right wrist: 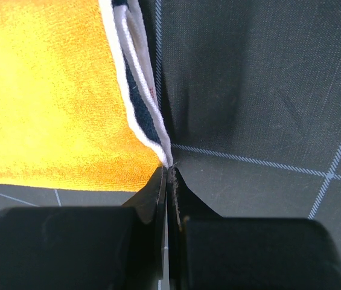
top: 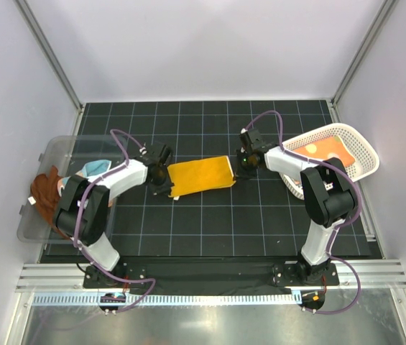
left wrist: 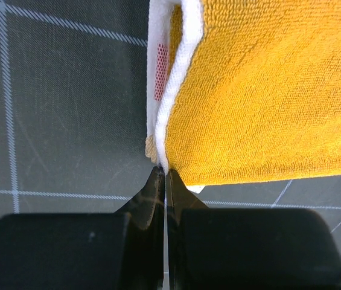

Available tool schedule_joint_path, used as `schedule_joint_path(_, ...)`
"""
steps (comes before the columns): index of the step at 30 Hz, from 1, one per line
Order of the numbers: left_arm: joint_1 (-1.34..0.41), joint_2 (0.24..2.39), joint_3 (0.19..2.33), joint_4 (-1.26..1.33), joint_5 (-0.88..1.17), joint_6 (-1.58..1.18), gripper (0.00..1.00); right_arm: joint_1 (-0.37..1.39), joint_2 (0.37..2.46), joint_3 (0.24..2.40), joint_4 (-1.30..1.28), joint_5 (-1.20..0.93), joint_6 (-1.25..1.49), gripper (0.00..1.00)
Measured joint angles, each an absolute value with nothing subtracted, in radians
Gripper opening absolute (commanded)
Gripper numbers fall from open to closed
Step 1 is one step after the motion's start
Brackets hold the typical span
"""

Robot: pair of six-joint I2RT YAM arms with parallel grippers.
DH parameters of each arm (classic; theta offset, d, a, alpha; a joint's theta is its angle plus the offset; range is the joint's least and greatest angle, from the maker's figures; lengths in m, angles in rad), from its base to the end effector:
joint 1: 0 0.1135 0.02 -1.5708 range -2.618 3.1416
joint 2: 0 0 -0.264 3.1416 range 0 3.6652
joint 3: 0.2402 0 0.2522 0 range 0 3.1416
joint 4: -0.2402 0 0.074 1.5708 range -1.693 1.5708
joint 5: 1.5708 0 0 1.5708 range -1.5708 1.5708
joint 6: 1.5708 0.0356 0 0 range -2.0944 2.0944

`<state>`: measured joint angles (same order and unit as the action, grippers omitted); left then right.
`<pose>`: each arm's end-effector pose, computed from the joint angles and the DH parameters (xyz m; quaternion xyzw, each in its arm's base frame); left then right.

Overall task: Fold and stack the towels
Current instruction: Fold the towel

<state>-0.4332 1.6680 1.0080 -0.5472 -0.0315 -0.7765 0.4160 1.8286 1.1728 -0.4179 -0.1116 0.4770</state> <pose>0.2863 -0.1312 0.1710 -0.1708 0.9685 -0.0901 0.1575 0.3370 0.1532 0.1708 0.0158 0.9677 0.1548 0.1982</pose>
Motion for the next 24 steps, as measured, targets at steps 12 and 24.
schedule_joint_path(12, -0.417, 1.668, 1.214, -0.648, -0.11, -0.723, 0.0, 0.415, 1.827, 1.172, -0.414, -0.122, 0.477, 0.01)
schedule_joint_path(24, -0.402, 1.679, 1.084, -0.618, -0.077, -0.698, 0.0, 0.415, 1.827, 1.161, -0.379, -0.166, 0.478, 0.01)
